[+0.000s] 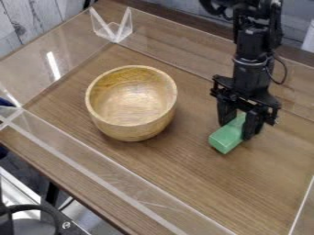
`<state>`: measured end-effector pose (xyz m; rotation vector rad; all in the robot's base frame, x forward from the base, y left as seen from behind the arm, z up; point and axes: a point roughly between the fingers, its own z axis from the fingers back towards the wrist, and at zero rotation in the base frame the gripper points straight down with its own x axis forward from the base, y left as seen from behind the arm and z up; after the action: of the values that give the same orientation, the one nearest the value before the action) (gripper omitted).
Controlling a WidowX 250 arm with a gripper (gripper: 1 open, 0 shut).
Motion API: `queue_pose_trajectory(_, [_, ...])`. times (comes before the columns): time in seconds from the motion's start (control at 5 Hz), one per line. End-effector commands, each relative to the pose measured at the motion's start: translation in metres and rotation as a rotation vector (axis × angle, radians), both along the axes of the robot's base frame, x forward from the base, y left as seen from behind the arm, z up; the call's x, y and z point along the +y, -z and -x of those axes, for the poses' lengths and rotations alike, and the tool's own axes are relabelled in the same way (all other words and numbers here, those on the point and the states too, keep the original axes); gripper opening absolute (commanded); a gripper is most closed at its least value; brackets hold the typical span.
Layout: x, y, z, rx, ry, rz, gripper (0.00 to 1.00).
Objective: Remove the green block from inside the brown bowl and put it on the table
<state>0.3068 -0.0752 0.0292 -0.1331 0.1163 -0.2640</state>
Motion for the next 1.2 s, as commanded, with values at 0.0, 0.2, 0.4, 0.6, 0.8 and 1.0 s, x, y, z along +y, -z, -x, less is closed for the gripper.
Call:
queue_pose_trajectory(0.0, [-0.0013, -0.0152, -0.0121, -0.060, -0.006, 0.013, 0.00])
queue_pose_trajectory(0.2, [-0.0006, -0.0152, -0.0124, -0.061, -0.009, 0.014, 0.00])
queue_pose_trajectory(0.4, [0.0000, -0.0151, -0.0129, -0.061, -0.012, 0.015, 0.00])
queue_pose_trajectory(0.6, [0.0006, -0.0150, -0.0133, -0.062, -0.016, 0.016, 0.00])
queue_pose_trajectory(0.8, [0.0013, -0.0149, -0.0138, -0.063, -0.019, 0.017, 0.00])
queue_pose_trajectory(1.0, [0.0019, -0.0148, -0.0142, -0.063, -0.022, 0.019, 0.00])
